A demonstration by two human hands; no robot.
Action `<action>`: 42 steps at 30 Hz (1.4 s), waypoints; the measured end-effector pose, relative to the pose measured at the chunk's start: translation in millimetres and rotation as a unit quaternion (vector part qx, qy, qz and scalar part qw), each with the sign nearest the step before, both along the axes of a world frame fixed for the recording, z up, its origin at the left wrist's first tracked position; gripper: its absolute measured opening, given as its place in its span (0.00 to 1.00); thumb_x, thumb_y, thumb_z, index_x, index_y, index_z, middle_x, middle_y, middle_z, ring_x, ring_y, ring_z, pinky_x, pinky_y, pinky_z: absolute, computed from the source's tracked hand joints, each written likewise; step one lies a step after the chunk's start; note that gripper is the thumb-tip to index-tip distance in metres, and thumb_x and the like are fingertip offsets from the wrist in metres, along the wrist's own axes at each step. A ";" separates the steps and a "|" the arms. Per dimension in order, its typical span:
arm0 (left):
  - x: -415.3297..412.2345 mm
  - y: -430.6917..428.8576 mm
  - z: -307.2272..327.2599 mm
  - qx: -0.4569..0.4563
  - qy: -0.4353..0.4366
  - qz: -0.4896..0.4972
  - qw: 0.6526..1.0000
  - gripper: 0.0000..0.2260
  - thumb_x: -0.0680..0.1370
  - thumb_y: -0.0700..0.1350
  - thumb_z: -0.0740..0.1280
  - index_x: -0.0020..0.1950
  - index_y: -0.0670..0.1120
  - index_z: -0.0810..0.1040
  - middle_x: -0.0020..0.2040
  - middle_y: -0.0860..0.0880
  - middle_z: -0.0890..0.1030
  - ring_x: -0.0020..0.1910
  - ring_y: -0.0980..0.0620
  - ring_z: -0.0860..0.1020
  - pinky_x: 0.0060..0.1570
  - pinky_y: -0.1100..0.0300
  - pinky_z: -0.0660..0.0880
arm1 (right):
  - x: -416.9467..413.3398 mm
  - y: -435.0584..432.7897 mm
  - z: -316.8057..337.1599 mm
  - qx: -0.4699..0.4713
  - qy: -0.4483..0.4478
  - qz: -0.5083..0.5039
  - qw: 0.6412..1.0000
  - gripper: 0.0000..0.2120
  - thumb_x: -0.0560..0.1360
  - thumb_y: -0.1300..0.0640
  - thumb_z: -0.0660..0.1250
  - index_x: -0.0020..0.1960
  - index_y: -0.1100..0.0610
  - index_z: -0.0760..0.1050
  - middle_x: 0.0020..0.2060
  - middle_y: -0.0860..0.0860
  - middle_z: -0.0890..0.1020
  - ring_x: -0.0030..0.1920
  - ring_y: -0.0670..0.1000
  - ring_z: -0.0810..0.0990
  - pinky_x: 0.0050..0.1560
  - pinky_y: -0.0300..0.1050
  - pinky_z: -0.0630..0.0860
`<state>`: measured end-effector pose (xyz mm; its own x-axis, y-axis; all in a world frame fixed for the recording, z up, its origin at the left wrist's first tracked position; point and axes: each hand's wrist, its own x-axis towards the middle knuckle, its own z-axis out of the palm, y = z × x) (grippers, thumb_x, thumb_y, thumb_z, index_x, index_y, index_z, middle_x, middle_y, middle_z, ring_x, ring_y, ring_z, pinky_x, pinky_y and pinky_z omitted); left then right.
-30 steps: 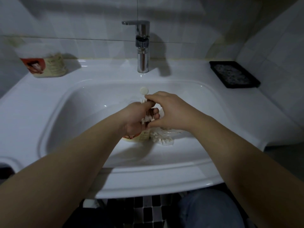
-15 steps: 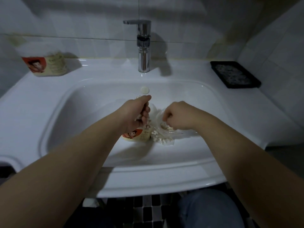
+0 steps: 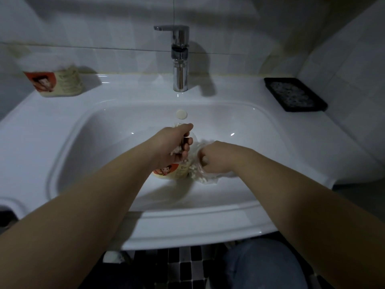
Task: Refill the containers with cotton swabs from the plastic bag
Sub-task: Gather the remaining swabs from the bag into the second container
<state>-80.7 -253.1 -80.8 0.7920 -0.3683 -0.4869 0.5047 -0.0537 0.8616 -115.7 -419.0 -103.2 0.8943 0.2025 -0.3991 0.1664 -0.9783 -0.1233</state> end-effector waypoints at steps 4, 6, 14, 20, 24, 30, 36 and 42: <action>-0.1 -0.5 0.1 0.010 -0.006 -0.010 1.000 0.10 0.82 0.52 0.66 0.47 0.48 0.72 0.31 0.51 0.77 0.26 0.55 0.71 0.26 0.64 0.70 | -0.4 2.8 -1.9 0.005 0.001 0.000 1.000 0.13 0.80 0.57 0.60 0.38 0.50 0.74 0.38 0.47 0.79 0.43 0.52 0.78 0.47 0.46 0.76; -0.3 -0.1 0.2 0.013 -0.011 -0.012 1.000 0.10 0.82 0.52 0.66 0.47 0.48 0.72 0.31 0.51 0.77 0.27 0.55 0.71 0.26 0.64 0.70 | 0.2 3.7 1.1 -0.002 -0.015 0.001 1.000 0.14 0.79 0.59 0.60 0.36 0.49 0.73 0.37 0.48 0.78 0.42 0.53 0.78 0.47 0.47 0.76; -1.4 -1.6 -2.4 0.040 -0.047 -0.022 0.998 0.09 0.83 0.51 0.66 0.48 0.47 0.74 0.34 0.49 0.77 0.28 0.53 0.72 0.27 0.62 0.71 | 1.3 -0.8 10.8 -0.013 -0.027 -0.021 0.999 0.11 0.77 0.63 0.61 0.38 0.51 0.69 0.38 0.50 0.75 0.39 0.52 0.75 0.33 0.42 0.66; -1.2 -3.1 -5.0 0.051 -0.063 -0.035 0.996 0.09 0.83 0.51 0.66 0.53 0.46 0.76 0.37 0.48 0.79 0.29 0.53 0.73 0.31 0.60 0.74 | 1.7 1.4 9.3 -0.003 -0.029 -0.027 0.999 0.06 0.77 0.63 0.61 0.43 0.55 0.73 0.44 0.53 0.78 0.41 0.53 0.77 0.39 0.44 0.70; -2.9 -3.3 -6.1 0.056 -0.094 -0.055 0.993 0.10 0.82 0.51 0.68 0.55 0.45 0.77 0.37 0.49 0.81 0.30 0.54 0.75 0.33 0.59 0.76 | 0.5 0.0 17.6 -0.003 -0.038 -0.031 0.999 0.09 0.76 0.62 0.61 0.39 0.53 0.75 0.37 0.50 0.78 0.37 0.52 0.76 0.34 0.43 0.69; -4.3 -2.9 -10.4 0.260 -0.334 -0.120 0.898 0.17 0.73 0.54 0.77 0.37 0.45 0.75 0.31 0.50 0.81 0.26 0.57 0.77 0.31 0.64 0.73 | -3.1 -1.6 27.6 0.060 -0.053 -0.073 0.994 0.06 0.72 0.63 0.66 0.42 0.55 0.80 0.36 0.54 0.83 0.37 0.54 0.83 0.37 0.48 0.79; -1.1 -3.0 -14.2 0.323 -0.340 -0.136 0.873 0.17 0.73 0.52 0.76 0.45 0.39 0.79 0.36 0.46 0.84 0.33 0.55 0.82 0.34 0.64 0.73 | -4.4 -5.9 32.7 0.112 -0.088 -0.081 0.986 0.04 0.70 0.59 0.73 0.44 0.52 0.85 0.35 0.49 0.85 0.37 0.50 0.84 0.42 0.48 0.81; -1.5 -2.1 -10.0 0.288 -0.292 -0.102 0.906 0.07 0.75 0.43 0.72 0.48 0.40 0.81 0.37 0.45 0.86 0.34 0.50 0.85 0.37 0.59 0.82 | -7.5 -14.9 40.6 0.157 -0.103 -0.119 0.975 0.06 0.72 0.59 0.74 0.46 0.49 0.86 0.34 0.47 0.86 0.32 0.42 0.84 0.42 0.43 0.83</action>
